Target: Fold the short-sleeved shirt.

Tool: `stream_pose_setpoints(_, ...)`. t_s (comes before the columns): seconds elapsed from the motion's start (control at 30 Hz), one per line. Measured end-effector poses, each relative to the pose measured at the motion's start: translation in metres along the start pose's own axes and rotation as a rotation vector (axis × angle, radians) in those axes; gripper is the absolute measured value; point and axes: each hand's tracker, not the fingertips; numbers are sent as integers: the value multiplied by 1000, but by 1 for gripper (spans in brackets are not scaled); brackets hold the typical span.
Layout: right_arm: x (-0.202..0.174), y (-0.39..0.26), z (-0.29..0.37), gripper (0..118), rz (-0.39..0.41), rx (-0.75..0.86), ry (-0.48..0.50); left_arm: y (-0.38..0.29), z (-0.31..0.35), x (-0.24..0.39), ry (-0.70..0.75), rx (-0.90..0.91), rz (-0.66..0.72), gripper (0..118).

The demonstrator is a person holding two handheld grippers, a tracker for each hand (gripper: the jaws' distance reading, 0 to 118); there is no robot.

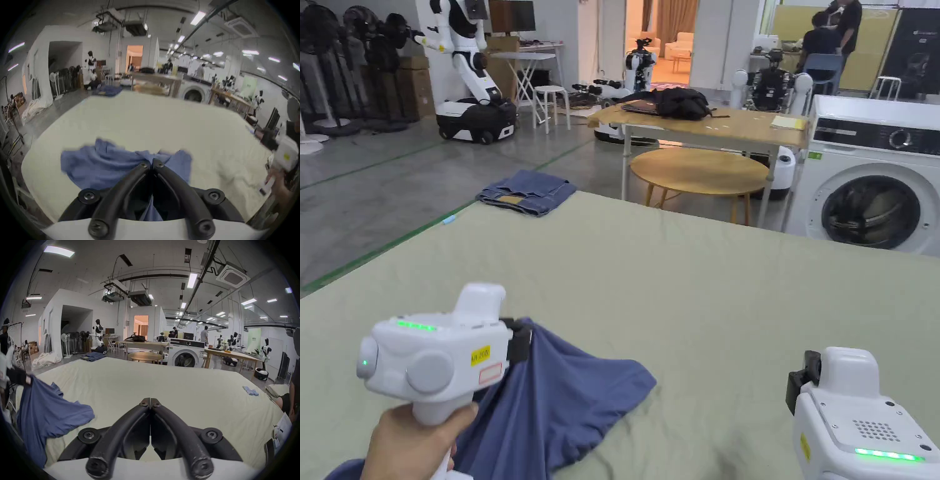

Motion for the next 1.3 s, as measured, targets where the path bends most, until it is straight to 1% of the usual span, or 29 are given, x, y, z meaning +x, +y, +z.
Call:
stream_pose_setpoints(0.13, 18, 8, 10, 0, -2, 29, -27, 60, 10, 42, -107, 65, -67, 0)
stream_pose_setpoints(0.3, 46, 18, 26, 0, 6, 68, -77, 117, 19, 117, -219, 186, -164, 0)
stream_pose_setpoints(0.33, 52, 20, 29, 0, 7, 74, -90, 127, 18, 133, -260, 202, -175, 0)
stream_pose_setpoints(0.43, 73, 25, 43, 0, -8, 96, -130, 149, 13, 186, -351, 231, -215, 0)
stream_pose_setpoints(0.57, 103, 28, 61, 0, -32, 119, -194, 156, -6, 260, -477, 220, -257, 0)
stream_pose_setpoints(0.67, 127, 28, 76, 0, -46, 129, -243, 145, -23, 318, -597, 176, -280, 0)
stream_pose_setpoints(0.77, 151, 23, 89, 0, -50, 125, -308, 119, -46, 376, -679, 95, -325, 0)
stream_pose_setpoints(0.87, 172, 15, 99, 0, -60, 104, -349, 80, -73, 417, -709, -32, -333, 0)
stream_pose_setpoints(0.97, 190, 5, 107, 0, -74, 82, -387, 37, -96, 435, -730, -152, -327, 0)
stream_pose_setpoints(1.1, 203, -8, 113, 0, -82, 43, -407, -7, -113, 435, -741, -244, -317, 0)
stream_pose_setpoints(1.13, 205, -11, 113, 0, -84, 35, -408, -13, -115, 430, -744, -248, -303, 7)
stream_pose_setpoints(1.17, 206, -13, 112, 0, -87, 27, -406, -15, -117, 425, -740, -257, -279, 23)
stream_pose_setpoints(1.27, 203, -18, 110, 0, -92, 6, -391, -12, -116, 402, -718, -249, -182, 61)
stream_pose_setpoints(1.3, 201, -19, 109, 0, -94, 4, -386, -9, -111, 392, -708, -213, -163, 62)
